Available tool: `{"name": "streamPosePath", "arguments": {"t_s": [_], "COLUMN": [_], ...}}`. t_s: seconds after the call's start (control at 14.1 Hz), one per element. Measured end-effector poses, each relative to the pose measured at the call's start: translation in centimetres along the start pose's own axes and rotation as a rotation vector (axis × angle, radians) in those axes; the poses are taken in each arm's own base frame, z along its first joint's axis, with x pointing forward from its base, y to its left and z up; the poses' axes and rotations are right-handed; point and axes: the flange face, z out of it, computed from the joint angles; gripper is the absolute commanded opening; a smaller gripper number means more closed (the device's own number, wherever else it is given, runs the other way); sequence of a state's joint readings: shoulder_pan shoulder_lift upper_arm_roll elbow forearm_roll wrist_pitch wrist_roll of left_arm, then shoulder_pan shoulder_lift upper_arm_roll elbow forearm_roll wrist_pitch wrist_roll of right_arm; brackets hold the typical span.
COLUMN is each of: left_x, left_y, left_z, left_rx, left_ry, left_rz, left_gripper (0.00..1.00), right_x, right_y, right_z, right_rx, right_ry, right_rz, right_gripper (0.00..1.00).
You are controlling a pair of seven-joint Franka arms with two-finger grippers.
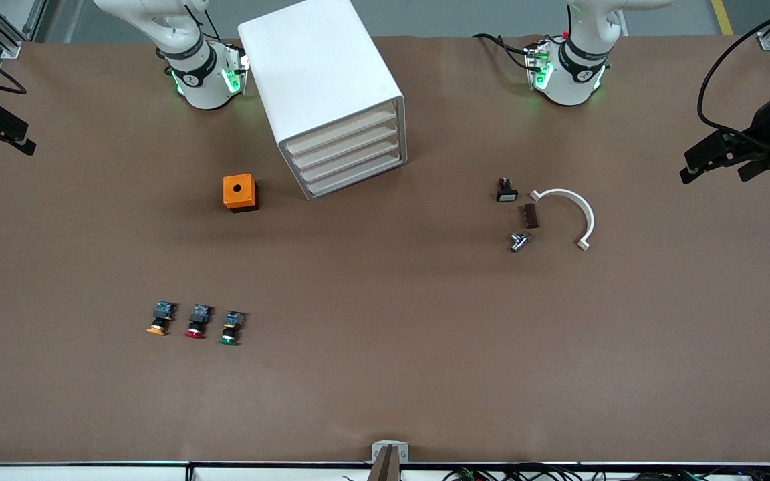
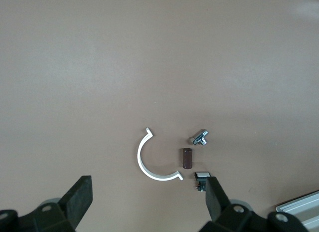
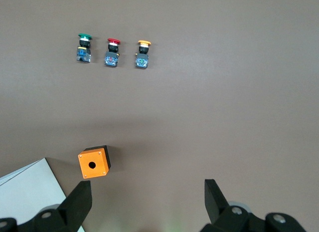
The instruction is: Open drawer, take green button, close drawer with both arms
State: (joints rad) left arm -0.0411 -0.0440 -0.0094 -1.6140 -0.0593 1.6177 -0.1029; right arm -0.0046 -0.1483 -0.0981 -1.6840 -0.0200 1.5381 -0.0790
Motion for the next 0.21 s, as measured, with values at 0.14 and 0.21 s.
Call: {"name": "streamPosePath", "arguments": {"t_s": [0.14,0.21], "left_x": [0.0,0.0], "left_y": [0.0,0.0], "left_z": [0.0,0.0], "left_rx": [0.0,0.0], "left_ry": [0.0,0.0], "left_rz": [0.0,0.0], "left_gripper": [1.0,1.0], "right_x": [0.0,-0.01], "right_y": [-0.2,-0.3], "right_z": [-0.1,-0.14], "right_rx": [0.019,0.028], "right_ry": [0.006,0.008], "right_rz": [-0.005,-0.006], "right_gripper": [1.0,1.0]}}
